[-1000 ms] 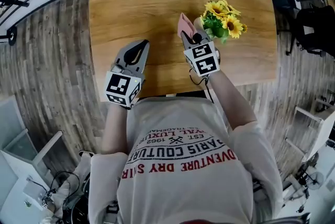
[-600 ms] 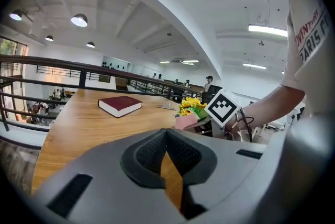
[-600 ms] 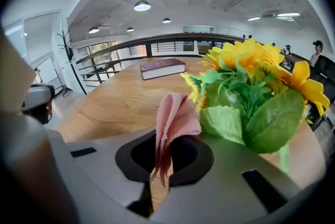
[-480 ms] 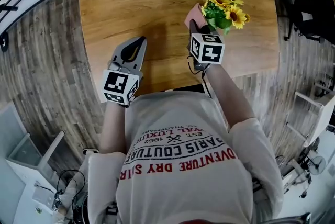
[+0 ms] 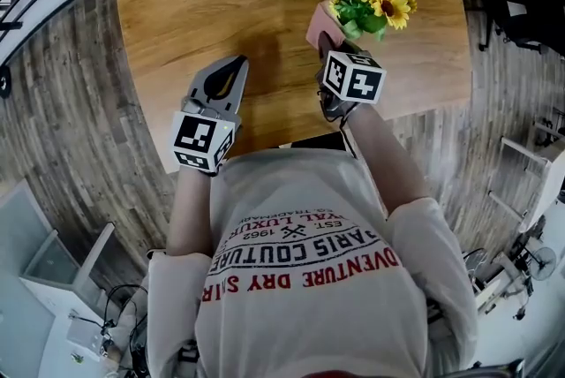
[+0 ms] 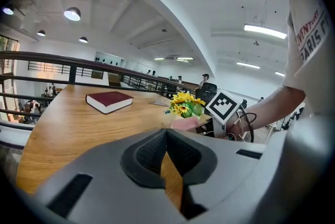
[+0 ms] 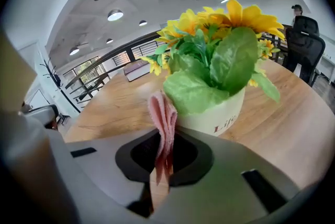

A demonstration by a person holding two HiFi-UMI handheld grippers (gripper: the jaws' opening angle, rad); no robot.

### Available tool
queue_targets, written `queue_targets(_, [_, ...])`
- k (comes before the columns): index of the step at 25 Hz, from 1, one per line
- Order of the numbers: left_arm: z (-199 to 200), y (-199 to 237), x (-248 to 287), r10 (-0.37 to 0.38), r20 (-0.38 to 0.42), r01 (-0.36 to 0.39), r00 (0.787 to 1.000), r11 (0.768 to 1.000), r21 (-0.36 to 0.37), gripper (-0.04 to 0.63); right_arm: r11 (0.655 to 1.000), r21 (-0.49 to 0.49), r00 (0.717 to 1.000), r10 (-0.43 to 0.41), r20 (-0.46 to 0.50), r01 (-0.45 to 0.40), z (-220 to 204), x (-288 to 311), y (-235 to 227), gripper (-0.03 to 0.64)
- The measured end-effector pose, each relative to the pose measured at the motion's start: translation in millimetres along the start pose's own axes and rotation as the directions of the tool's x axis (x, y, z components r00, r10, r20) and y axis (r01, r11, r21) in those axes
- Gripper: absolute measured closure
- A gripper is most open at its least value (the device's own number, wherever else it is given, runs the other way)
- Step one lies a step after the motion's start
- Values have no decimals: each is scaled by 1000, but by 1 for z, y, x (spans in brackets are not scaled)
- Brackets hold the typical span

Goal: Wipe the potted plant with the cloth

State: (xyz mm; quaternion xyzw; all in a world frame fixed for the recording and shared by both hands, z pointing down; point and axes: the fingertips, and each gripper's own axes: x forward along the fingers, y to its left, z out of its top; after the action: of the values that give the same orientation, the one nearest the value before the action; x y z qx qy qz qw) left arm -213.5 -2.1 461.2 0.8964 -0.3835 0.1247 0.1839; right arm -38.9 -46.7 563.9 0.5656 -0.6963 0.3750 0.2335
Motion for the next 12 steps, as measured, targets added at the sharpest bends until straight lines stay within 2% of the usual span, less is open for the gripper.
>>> queue_targets(7, [-8, -7, 8, 4, -31, -4, 1000, 1000, -11, 580, 999, 41, 1000, 2, -30, 0, -14, -1, -22, 580])
queue_targets(12, [-10, -20, 17, -12, -34, 11, 999, 1000, -10, 580, 999, 33, 999, 2, -49, 0, -28, -11, -34, 580])
